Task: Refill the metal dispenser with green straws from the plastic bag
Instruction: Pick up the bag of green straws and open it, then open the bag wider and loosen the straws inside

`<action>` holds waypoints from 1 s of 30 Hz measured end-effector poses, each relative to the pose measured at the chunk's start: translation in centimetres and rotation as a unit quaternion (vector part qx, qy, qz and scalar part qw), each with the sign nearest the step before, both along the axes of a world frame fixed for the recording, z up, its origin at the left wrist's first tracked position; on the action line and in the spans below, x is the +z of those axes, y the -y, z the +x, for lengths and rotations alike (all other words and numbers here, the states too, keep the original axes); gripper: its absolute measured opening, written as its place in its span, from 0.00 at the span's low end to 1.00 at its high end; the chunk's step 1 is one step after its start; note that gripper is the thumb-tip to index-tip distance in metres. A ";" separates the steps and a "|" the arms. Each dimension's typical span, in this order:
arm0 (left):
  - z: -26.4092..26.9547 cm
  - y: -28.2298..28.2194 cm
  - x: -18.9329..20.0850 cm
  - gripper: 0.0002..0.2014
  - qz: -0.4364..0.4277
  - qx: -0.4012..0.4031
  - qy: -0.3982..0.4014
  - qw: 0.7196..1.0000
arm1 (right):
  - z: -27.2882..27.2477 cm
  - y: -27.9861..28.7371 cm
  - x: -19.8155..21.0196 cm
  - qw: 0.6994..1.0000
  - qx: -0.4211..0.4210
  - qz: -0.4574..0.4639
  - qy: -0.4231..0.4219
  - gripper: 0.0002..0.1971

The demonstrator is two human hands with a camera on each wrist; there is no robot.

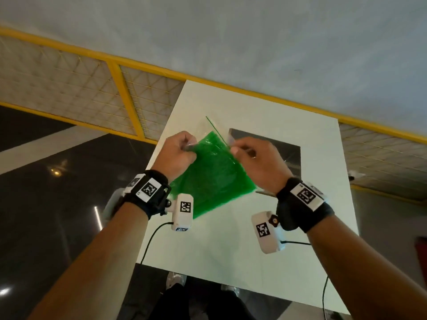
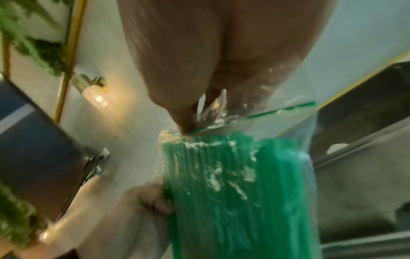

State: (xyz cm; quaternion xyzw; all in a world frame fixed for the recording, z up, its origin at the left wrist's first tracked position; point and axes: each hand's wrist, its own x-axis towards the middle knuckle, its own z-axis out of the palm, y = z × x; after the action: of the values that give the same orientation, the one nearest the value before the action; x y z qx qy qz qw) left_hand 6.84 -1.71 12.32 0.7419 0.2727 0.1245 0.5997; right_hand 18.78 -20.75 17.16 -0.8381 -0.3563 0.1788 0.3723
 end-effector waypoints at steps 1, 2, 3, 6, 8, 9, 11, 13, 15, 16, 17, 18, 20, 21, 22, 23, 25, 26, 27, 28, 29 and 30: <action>0.6 0.9 -0.3 0.20 0.000 -0.005 -0.001 1.000 | 0.4 1.1 0.0 1.000 -0.010 -0.001 -0.015 0.05; 1.1 1.9 -0.5 0.20 -0.002 -0.004 -0.002 1.000 | 0.7 2.4 0.0 0.999 -0.021 -0.001 -0.031 0.05; 1.5 2.9 -0.8 0.20 0.000 0.005 -0.006 1.000 | 1.0 3.6 0.0 0.998 -0.031 -0.001 -0.053 0.05; 2.2 5.6 -0.9 0.18 0.141 0.059 0.001 0.988 | 0.9 6.6 0.2 0.987 -0.052 0.013 -0.152 0.06; 2.7 7.8 0.0 0.16 0.179 0.035 0.039 0.982 | 0.8 7.9 0.3 0.978 -0.073 0.021 -0.192 0.08; 2.8 9.0 0.7 0.17 0.157 -0.010 0.050 0.986 | 0.9 8.4 0.3 0.975 -0.082 0.024 -0.205 0.08; 3.3 11.3 1.9 0.20 0.117 -0.116 0.035 0.986 | 1.1 9.0 0.2 0.966 -0.092 0.037 -0.238 0.09; 4.1 13.0 2.4 0.23 0.115 -0.164 0.018 0.980 | 1.4 9.4 0.0 0.956 -0.105 0.047 -0.271 0.10; 4.7 13.9 2.7 0.25 0.081 -0.165 0.006 0.983 | 1.5 9.6 -0.4 0.947 -0.117 0.059 -0.294 0.11; 5.0 14.2 2.9 0.24 0.063 -0.166 -0.003 0.984 | 1.6 9.7 -0.6 0.943 -0.119 0.065 -0.303 0.11; 5.2 14.4 2.9 0.22 0.050 -0.170 -0.013 0.984 | 1.7 9.8 -0.9 0.940 -0.120 0.071 -0.310 0.11; 5.2 14.5 2.9 0.21 0.040 -0.175 -0.021 0.983 | 1.8 9.8 -1.2 0.938 -0.121 0.075 -0.315 0.11; 5.3 14.6 2.8 0.17 0.023 -0.177 -0.021 0.984 | 1.8 9.9 -1.6 0.935 -0.119 0.086 -0.324 0.13; 5.3 14.6 2.7 0.17 0.013 -0.175 -0.019 0.984 | 1.8 9.9 -1.8 0.932 -0.116 0.093 -0.330 0.14; 5.2 14.5 2.6 0.17 0.001 -0.172 -0.019 0.985 | 1.7 10.0 -1.9 0.929 -0.108 0.101 -0.339 0.15; 5.1 14.4 2.5 0.17 -0.015 -0.168 -0.020 0.985 | 1.6 10.0 -2.1 0.924 -0.101 0.112 -0.350 0.15; 5.0 14.2 2.3 0.16 -0.042 -0.156 -0.019 0.987 | 1.1 10.0 -2.3 0.908 -0.090 0.138 -0.385 0.15; 4.9 14.0 2.2 0.16 -0.049 -0.151 -0.017 0.987 | 0.9 10.0 -2.4 0.897 -0.086 0.151 -0.406 0.15; 4.8 13.8 2.1 0.15 -0.050 -0.150 -0.014 0.987 | 0.8 10.0 -2.5 0.885 -0.085 0.165 -0.427 0.15; 4.6 13.7 2.1 0.15 -0.048 -0.154 -0.011 0.987 | 0.7 10.0 -2.5 0.878 -0.085 0.172 -0.438 0.14; 4.4 13.5 2.0 0.15 -0.044 -0.162 -0.008 0.986 | 0.7 10.0 -2.6 0.880 -0.086 0.173 -0.434 0.13; 4.2 13.3 1.8 0.15 -0.039 -0.171 -0.005 0.985 | 0.7 10.0 -2.6 0.891 -0.085 0.166 -0.415 0.11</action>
State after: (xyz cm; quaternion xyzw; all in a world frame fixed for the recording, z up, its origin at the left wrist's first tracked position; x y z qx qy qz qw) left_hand 11.03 -14.98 14.15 0.7545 0.1492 0.0060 0.6390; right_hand 19.53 -30.76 14.54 -0.6409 -0.1214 0.4163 0.6334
